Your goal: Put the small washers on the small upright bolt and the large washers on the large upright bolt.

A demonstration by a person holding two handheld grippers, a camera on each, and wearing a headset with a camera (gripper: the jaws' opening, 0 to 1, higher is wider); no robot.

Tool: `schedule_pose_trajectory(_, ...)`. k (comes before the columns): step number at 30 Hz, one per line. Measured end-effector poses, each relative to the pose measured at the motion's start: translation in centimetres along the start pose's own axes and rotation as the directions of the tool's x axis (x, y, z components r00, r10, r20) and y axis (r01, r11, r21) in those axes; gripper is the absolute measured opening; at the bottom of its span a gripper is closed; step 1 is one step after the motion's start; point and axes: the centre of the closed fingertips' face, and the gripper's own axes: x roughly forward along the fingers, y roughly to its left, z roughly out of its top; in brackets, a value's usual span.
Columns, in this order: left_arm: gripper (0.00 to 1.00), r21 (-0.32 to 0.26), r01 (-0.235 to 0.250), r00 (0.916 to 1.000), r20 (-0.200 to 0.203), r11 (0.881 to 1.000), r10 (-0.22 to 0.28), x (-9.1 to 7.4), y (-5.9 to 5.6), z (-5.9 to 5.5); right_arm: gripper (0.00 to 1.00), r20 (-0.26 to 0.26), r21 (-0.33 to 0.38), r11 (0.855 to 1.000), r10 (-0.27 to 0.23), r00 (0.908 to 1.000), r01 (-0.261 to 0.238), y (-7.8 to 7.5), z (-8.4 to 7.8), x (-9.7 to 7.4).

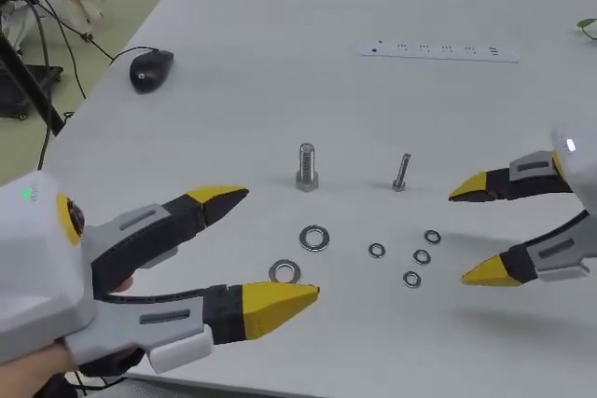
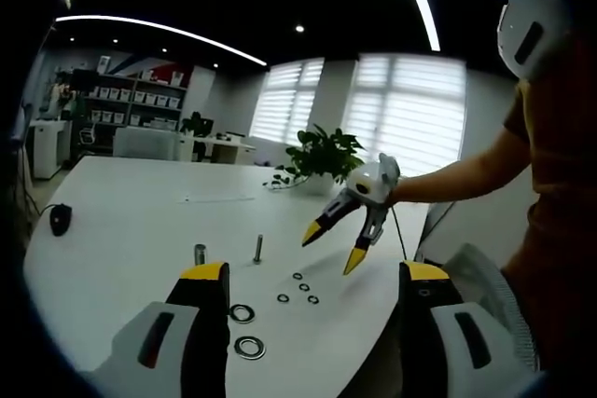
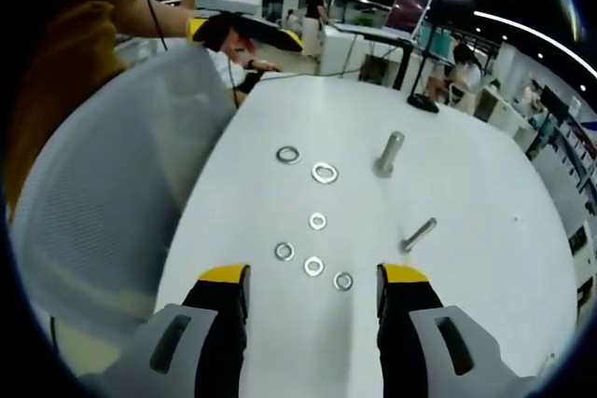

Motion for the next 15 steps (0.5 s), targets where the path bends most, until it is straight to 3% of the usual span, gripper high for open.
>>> schedule_pose_trajectory(3,0.73,0.002,-0.004,1.0,-0.004,1.0,0.004,0.0,0.2,0.0,0.55,-0.044,-0.026,0.999,0.026,0.9987,-0.027,-0.7,-1.4,0.5)
schedule_pose_trajectory(9,0.73,0.001,-0.016,0.9999,0.0,1.0,0.016,-0.1,0.5,0.1,0.54,-0.118,-0.075,0.994,0.074,0.9903,-0.083,-0.9,-2.0,1.6)
schedule_pose_trajectory(12,0.73,0.0,-0.017,0.9999,0.001,1.0,0.017,0.0,0.6,0.0,0.54,-0.173,-0.099,0.988,0.099,0.9799,-0.117,-1.0,-2.6,2.0)
schedule_pose_trajectory(15,0.73,-0.001,-0.021,0.9998,0.001,1.0,0.021,0.1,0.8,-0.1,0.54,-0.182,-0.103,0.986,0.11,0.9771,-0.13,-1.2,-2.5,2.5)
